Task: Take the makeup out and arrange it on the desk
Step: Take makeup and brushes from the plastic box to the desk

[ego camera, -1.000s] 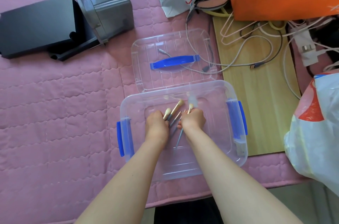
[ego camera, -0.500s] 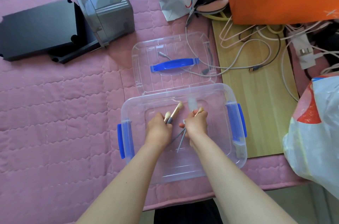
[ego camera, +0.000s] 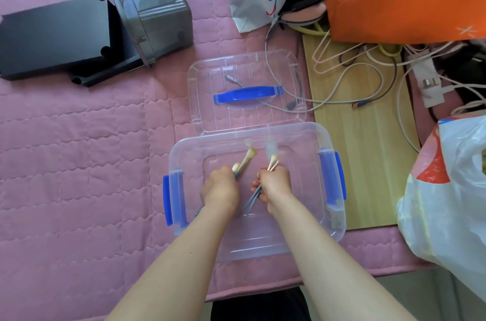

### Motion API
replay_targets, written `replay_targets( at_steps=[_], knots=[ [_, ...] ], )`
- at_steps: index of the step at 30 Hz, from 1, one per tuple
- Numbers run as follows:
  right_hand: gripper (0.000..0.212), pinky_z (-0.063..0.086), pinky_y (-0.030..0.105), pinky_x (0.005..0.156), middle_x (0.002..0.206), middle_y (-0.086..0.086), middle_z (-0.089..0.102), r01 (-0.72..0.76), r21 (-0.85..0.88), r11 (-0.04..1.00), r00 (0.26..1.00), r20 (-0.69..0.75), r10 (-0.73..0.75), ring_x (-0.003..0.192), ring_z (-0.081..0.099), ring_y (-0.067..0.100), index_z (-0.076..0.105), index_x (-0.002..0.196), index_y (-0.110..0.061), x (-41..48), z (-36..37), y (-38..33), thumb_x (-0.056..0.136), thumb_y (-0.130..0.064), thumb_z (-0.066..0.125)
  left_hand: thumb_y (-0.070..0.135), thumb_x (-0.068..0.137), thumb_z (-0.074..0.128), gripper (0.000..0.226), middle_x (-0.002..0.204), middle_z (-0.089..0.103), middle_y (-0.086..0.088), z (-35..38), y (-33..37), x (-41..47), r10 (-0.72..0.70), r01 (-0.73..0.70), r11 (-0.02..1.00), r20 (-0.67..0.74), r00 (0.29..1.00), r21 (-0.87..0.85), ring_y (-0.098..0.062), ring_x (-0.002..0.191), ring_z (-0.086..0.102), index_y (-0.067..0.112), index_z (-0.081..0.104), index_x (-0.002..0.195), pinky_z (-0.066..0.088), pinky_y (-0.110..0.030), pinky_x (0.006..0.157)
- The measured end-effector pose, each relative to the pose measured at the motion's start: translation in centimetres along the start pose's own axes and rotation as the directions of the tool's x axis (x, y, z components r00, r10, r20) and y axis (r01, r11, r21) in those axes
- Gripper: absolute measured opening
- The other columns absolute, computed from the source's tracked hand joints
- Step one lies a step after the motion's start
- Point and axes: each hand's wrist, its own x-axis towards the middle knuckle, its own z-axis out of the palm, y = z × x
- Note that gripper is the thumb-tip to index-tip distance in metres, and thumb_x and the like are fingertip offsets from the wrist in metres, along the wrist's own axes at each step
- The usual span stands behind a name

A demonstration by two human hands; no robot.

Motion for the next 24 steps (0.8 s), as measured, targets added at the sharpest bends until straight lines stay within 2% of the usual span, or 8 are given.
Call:
replay_targets(
  at_steps=[4, 8, 11, 15, 19, 24],
  knots=[
    [0.019, 0.046, 0.028, 0.05, 0.073, 0.006, 0.054, 0.0, 0.029, 1.0, 1.0, 0.015, 0.0, 0.052, 0.052, 0.017, 0.053, 0.082, -0.016, -0.7, -0.5, -0.8, 0.092, -0.005, 0.041, 0.018, 0.094, 0.048, 0.018, 0.111, 0.06, -0.013, -0.5, 0.1, -0.5, 0.002, 0.0, 0.998, 0.044, 0.999, -0.056, -0.035, 0.101, 0.058, 0.012, 0.058, 0.107, 0.044, -0.037, 0.074],
    [0.015, 0.042, 0.026, 0.051, 0.068, 0.005, 0.05, -0.014, 0.103, 0.995, 0.998, 0.068, 0.007, 0.052, 0.047, 0.018, 0.052, 0.095, -0.013, -2.6, -1.5, -2.0, 0.096, -0.008, 0.037, 0.021, 0.09, 0.054, 0.016, 0.101, 0.064, -0.011, -1.5, -0.3, -1.3, 0.054, -0.033, 0.982, 0.108, 0.993, -0.186, -0.034, 0.094, 0.061, 0.011, 0.058, 0.102, 0.051, -0.036, 0.076],
    [0.019, 0.043, 0.026, 0.053, 0.068, 0.007, 0.052, -0.035, 0.132, 0.991, 0.992, 0.123, 0.019, 0.055, 0.049, 0.019, 0.052, 0.1, -0.016, -4.7, -2.6, -2.9, 0.098, -0.01, 0.034, 0.015, 0.089, 0.054, 0.005, 0.086, 0.071, -0.003, -2.8, -0.5, -2.9, 0.118, -0.056, 0.923, 0.142, 0.983, -0.381, -0.024, 0.08, 0.063, 0.013, 0.06, 0.089, 0.05, -0.029, 0.065],
    [0.021, 0.048, 0.029, 0.055, 0.072, 0.008, 0.053, -0.022, 0.116, 0.993, 0.98, 0.199, -0.002, 0.06, 0.052, 0.018, 0.052, 0.107, -0.013, -8.2, -4.5, -4.1, 0.101, -0.011, 0.033, 0.009, 0.091, 0.054, 0.02, 0.072, 0.068, -0.002, -5.4, -0.5, -7.0, 0.145, -0.008, 0.75, 0.153, 0.977, -0.662, -0.011, 0.058, 0.052, 0.012, 0.062, 0.073, 0.041, -0.025, 0.058],
    [0.021, 0.052, 0.03, 0.055, 0.078, 0.01, 0.054, 0.014, 0.068, 0.998, 0.962, 0.273, -0.032, 0.067, 0.055, 0.02, 0.054, 0.111, -0.012, -11.8, -6.8, -5.0, 0.101, -0.011, 0.036, 0.01, 0.093, 0.055, 0.015, 0.055, 0.058, 0.005, -7.3, -1.1, -11.2, 0.13, 0.092, 0.536, 0.189, 0.973, -0.839, -0.01, 0.05, 0.042, 0.006, 0.06, 0.08, 0.036, -0.022, 0.051],
    [0.024, 0.051, 0.03, 0.057, 0.087, 0.012, 0.058, 0.093, -0.058, 0.994, 0.926, 0.372, -0.065, 0.072, 0.059, 0.021, 0.054, 0.113, -0.012, -16.5, -9.5, -5.8, 0.096, -0.004, 0.039, 0.012, 0.094, 0.055, 0.017, 0.076, 0.05, -0.014, -8.7, -1.4, -16.5, 0.148, 0.146, 0.332, 0.204, 0.968, -0.932, -0.016, 0.061, 0.04, 0.006, 0.06, 0.079, 0.037, -0.026, 0.057]
  ],
)
